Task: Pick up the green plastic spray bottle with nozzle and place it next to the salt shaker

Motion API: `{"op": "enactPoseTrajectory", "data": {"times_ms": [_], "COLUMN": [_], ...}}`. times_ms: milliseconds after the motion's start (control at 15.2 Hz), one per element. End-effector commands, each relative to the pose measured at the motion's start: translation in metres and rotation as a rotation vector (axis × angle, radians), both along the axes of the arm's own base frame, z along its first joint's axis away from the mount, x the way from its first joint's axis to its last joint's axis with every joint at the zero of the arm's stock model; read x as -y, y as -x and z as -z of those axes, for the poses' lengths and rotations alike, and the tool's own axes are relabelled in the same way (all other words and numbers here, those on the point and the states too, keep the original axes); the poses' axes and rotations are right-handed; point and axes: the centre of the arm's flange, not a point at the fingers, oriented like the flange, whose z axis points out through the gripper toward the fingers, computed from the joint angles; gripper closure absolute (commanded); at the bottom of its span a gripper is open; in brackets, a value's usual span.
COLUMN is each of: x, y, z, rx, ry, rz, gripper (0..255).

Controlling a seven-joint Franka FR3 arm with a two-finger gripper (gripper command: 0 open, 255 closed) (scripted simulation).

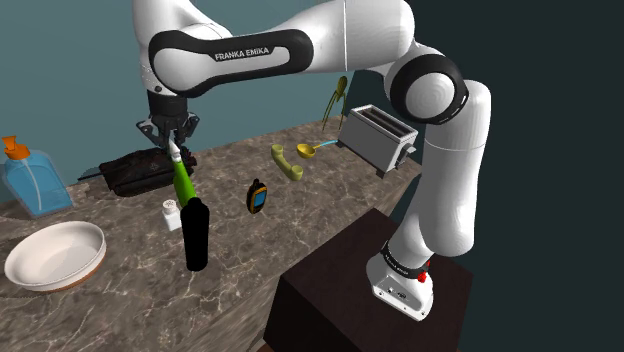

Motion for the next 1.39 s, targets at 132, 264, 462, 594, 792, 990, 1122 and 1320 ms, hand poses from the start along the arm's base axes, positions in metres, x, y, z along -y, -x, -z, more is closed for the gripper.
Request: {"op": "enactPoseTrajectory", "data": {"times_ms": [132, 264, 462, 594, 792, 990, 1122, 1320], "x": [0.000, 0.000, 0.000, 0.000, 0.001, 0.002, 0.002, 0.002], "y": [0.000, 0.000, 0.000, 0.000, 0.002, 0.003, 0.003, 0.003], "z": [0.000, 0.000, 0.000, 0.000, -0.026, -0.050, -0.050, -0.050], "rx": [0.001, 0.001, 0.001, 0.001, 0.001, 0.001, 0.001, 0.001], "ry": [0.000, 0.000, 0.000, 0.000, 0.000, 0.000, 0.000, 0.000], "rz": [0.000, 0.000, 0.000, 0.000, 0.000, 0.000, 0.000, 0.000], "gripper": [255, 255, 0, 0, 0, 0, 0, 0]}}
